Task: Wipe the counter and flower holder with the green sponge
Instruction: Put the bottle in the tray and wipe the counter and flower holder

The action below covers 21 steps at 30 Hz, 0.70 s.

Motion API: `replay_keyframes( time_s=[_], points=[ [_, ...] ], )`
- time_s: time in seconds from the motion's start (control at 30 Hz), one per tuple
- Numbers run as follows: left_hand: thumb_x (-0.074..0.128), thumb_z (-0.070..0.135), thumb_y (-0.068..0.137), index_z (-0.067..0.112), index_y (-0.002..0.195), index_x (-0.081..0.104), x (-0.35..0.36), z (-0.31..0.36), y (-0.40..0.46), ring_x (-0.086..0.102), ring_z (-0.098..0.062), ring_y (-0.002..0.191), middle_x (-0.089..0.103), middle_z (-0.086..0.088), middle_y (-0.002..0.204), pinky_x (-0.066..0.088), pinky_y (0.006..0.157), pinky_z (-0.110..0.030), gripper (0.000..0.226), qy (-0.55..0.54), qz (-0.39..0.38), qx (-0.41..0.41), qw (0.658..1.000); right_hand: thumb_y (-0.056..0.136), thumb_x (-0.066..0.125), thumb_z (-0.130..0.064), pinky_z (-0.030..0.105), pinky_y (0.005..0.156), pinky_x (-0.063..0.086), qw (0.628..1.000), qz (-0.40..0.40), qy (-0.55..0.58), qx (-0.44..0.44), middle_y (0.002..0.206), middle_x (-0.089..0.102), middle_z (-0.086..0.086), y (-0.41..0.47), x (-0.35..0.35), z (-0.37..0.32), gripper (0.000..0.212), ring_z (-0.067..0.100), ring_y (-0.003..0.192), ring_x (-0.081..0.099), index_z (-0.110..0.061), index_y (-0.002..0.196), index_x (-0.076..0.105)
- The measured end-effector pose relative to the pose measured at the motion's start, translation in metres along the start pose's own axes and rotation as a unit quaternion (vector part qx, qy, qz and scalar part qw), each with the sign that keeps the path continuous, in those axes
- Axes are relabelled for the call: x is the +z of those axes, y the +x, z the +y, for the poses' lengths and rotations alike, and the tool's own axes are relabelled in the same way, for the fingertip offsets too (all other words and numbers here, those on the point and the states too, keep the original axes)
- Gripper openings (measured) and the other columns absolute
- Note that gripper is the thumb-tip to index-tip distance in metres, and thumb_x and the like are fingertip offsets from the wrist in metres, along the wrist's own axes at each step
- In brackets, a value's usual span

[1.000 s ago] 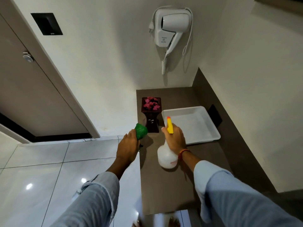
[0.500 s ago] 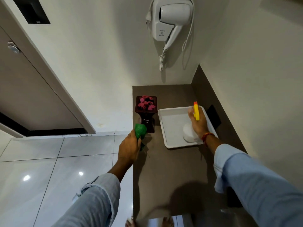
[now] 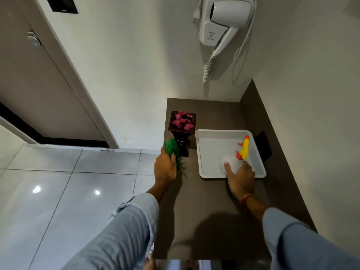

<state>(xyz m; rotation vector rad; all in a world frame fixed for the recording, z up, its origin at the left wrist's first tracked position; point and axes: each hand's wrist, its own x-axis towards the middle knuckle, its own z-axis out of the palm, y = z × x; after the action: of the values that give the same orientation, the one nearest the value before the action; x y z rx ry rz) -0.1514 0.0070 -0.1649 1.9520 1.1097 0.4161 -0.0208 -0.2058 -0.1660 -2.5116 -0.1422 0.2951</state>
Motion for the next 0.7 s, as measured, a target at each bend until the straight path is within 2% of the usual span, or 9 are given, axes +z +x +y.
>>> replay_keyframes(
  time_s=[0.07, 0.13, 0.23, 0.3, 0.4, 0.5, 0.6, 0.7],
  points=[
    [0.049, 0.022, 0.105, 0.008, 0.138, 0.047, 0.006, 0.002, 0.002, 0.070, -0.032, 0.105, 0.071, -0.014, 0.119, 0.060, 0.089, -0.042, 0.035, -0.029, 0.009, -0.006, 1.000, 0.094, 0.050, -0.056, 0.033, 0.095, 0.046, 0.996, -0.027, -0.033, -0.083, 0.142, 0.055, 0.012, -0.031, 0.009, -0.012, 0.066, 0.027, 0.126, 0.055, -0.016, 0.145, 0.043],
    [0.050, 0.018, 0.105, 0.009, 0.139, 0.048, 0.011, 0.002, 0.003, 0.068, -0.030, 0.109, 0.069, -0.012, 0.120, 0.058, 0.090, -0.039, 0.035, -0.064, 0.019, -0.015, 0.998, 0.099, 0.043, -0.054, 0.031, 0.108, 0.040, 0.969, -0.107, -0.033, -0.218, 0.149, 0.052, 0.006, -0.038, 0.010, -0.042, 0.062, 0.021, 0.136, 0.050, -0.018, 0.149, 0.042],
    [0.048, 0.016, 0.105, 0.012, 0.135, 0.048, 0.015, 0.010, 0.003, 0.066, -0.026, 0.107, 0.064, -0.004, 0.112, 0.052, 0.082, -0.031, 0.031, -0.119, 0.033, -0.045, 0.991, 0.101, 0.034, -0.057, 0.033, 0.121, 0.019, 0.921, -0.138, -0.074, -0.356, 0.166, 0.026, 0.003, -0.004, -0.002, -0.109, 0.071, 0.018, 0.153, 0.025, -0.019, 0.159, 0.021],
    [0.046, 0.016, 0.105, 0.012, 0.138, 0.047, 0.018, 0.018, 0.003, 0.064, -0.025, 0.109, 0.065, -0.007, 0.119, 0.054, 0.089, -0.035, 0.033, -0.165, 0.055, -0.080, 0.982, 0.101, 0.030, -0.058, 0.039, 0.126, 0.011, 0.885, -0.136, -0.172, -0.411, 0.170, 0.005, 0.006, 0.026, -0.009, -0.150, 0.078, 0.021, 0.157, 0.008, -0.014, 0.161, 0.004],
    [0.045, 0.015, 0.106, 0.010, 0.146, 0.044, 0.025, 0.033, 0.006, 0.061, -0.033, 0.124, 0.062, -0.015, 0.137, 0.051, 0.107, -0.050, 0.040, -0.221, 0.089, -0.150, 0.960, 0.098, 0.029, -0.063, 0.048, 0.127, 0.011, 0.836, -0.153, -0.304, -0.430, 0.169, -0.003, 0.012, 0.060, -0.013, -0.176, 0.089, 0.026, 0.157, 0.003, -0.007, 0.160, -0.002],
    [0.045, 0.013, 0.107, 0.013, 0.153, 0.035, 0.033, 0.043, 0.013, 0.055, -0.033, 0.134, 0.054, -0.015, 0.147, 0.047, 0.112, -0.051, 0.048, -0.291, 0.116, -0.183, 0.932, 0.096, 0.028, -0.068, 0.047, 0.127, 0.010, 0.790, -0.178, -0.376, -0.451, 0.169, -0.007, 0.011, 0.076, -0.005, -0.178, 0.094, 0.026, 0.157, 0.002, -0.007, 0.160, -0.004],
    [0.044, 0.009, 0.107, 0.014, 0.159, 0.026, 0.042, 0.056, 0.023, 0.046, -0.033, 0.142, 0.044, -0.014, 0.156, 0.042, 0.117, -0.051, 0.055, -0.366, 0.135, -0.189, 0.901, 0.097, 0.026, -0.067, 0.046, 0.127, 0.008, 0.791, -0.195, -0.361, -0.455, 0.169, -0.009, 0.010, 0.085, -0.004, -0.178, 0.092, 0.023, 0.157, 0.001, -0.008, 0.160, -0.006],
    [0.043, 0.005, 0.106, 0.016, 0.159, 0.027, 0.048, 0.070, 0.031, 0.045, -0.033, 0.143, 0.043, -0.013, 0.157, 0.040, 0.118, -0.049, 0.056, -0.396, 0.160, -0.201, 0.882, 0.099, 0.024, -0.062, 0.041, 0.126, 0.006, 0.790, -0.216, -0.341, -0.461, 0.170, -0.008, 0.008, 0.093, -0.007, -0.178, 0.085, 0.021, 0.157, 0.001, -0.010, 0.160, -0.005]
  ],
)
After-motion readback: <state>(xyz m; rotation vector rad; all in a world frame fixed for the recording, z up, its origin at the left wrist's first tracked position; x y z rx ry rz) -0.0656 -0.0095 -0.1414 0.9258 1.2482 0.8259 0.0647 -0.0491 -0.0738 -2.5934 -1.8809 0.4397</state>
